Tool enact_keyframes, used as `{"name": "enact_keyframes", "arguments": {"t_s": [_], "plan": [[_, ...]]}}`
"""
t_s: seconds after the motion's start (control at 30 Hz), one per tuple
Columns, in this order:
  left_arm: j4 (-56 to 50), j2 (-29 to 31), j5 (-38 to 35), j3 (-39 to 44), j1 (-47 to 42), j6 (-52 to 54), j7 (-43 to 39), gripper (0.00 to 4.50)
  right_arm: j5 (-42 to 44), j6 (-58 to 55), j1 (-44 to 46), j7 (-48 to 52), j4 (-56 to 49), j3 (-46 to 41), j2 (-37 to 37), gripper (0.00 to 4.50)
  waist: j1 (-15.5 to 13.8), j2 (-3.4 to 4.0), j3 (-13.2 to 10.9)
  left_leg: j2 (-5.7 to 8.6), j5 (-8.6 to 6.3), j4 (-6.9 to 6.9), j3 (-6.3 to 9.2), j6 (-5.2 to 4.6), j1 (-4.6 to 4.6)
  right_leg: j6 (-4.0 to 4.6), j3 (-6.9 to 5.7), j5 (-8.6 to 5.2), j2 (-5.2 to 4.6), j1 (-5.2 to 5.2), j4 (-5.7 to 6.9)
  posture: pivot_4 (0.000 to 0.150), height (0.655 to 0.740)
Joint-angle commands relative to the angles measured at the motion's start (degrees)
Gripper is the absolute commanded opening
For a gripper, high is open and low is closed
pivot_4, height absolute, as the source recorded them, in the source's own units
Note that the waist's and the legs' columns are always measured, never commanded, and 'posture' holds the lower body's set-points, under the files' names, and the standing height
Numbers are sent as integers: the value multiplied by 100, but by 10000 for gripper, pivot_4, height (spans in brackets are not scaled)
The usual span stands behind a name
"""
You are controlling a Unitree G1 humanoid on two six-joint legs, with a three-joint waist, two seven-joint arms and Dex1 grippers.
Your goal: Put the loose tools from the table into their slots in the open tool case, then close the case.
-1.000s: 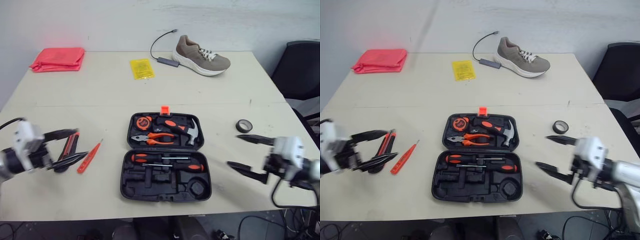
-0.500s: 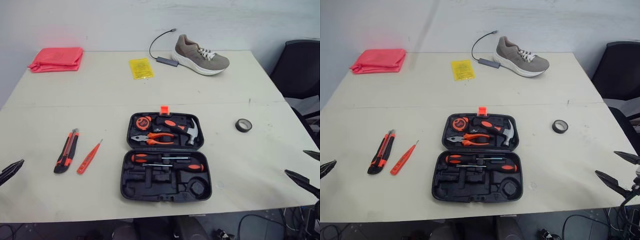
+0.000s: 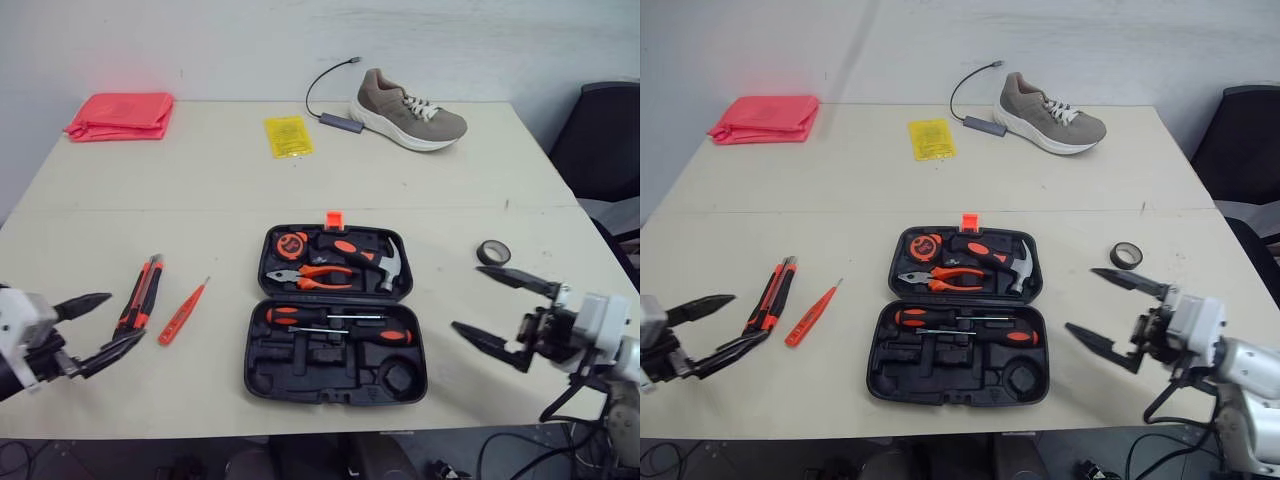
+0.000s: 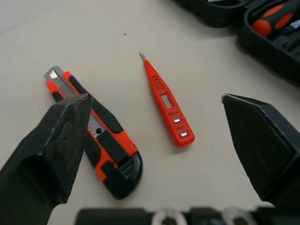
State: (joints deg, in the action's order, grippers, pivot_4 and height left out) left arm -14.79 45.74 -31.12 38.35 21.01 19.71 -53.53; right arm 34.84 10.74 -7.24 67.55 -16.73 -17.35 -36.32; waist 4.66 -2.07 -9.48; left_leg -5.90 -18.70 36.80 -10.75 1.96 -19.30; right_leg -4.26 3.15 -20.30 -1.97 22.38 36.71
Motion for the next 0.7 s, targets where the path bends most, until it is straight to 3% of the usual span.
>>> {"name": "enact_keyframes", "arguments": {"t_s": [0.03,0.33,0.53,0.7], "plan": [[-737,-193,26,-213,92,557,674,45000,85,-5,-7,-99,-415,238,136,43968,1,0,0,0,0,2,0,-1,0,0,1,0,0,0,0,1500,7400],[-1599,-610,605,-1007,-152,1759,2283,45000,86,5,227,-56,-579,622,240,43968,-6,-1,0,4,-4,18,3,0,0,-1,3,1,15,-7,-2,1500,7400],[-1610,-755,820,-1378,-386,2410,2867,45000,48,96,381,56,-585,799,257,43968,-4,0,0,2,-3,21,3,2,2,1,5,0,19,-6,-1,1500,7400],[-1523,-738,791,-1760,-588,2735,2851,45000,0,138,423,53,-623,873,259,43968,-14,5,1,3,-2,23,3,4,5,2,5,-1,20,-6,4,1500,7400]]}}
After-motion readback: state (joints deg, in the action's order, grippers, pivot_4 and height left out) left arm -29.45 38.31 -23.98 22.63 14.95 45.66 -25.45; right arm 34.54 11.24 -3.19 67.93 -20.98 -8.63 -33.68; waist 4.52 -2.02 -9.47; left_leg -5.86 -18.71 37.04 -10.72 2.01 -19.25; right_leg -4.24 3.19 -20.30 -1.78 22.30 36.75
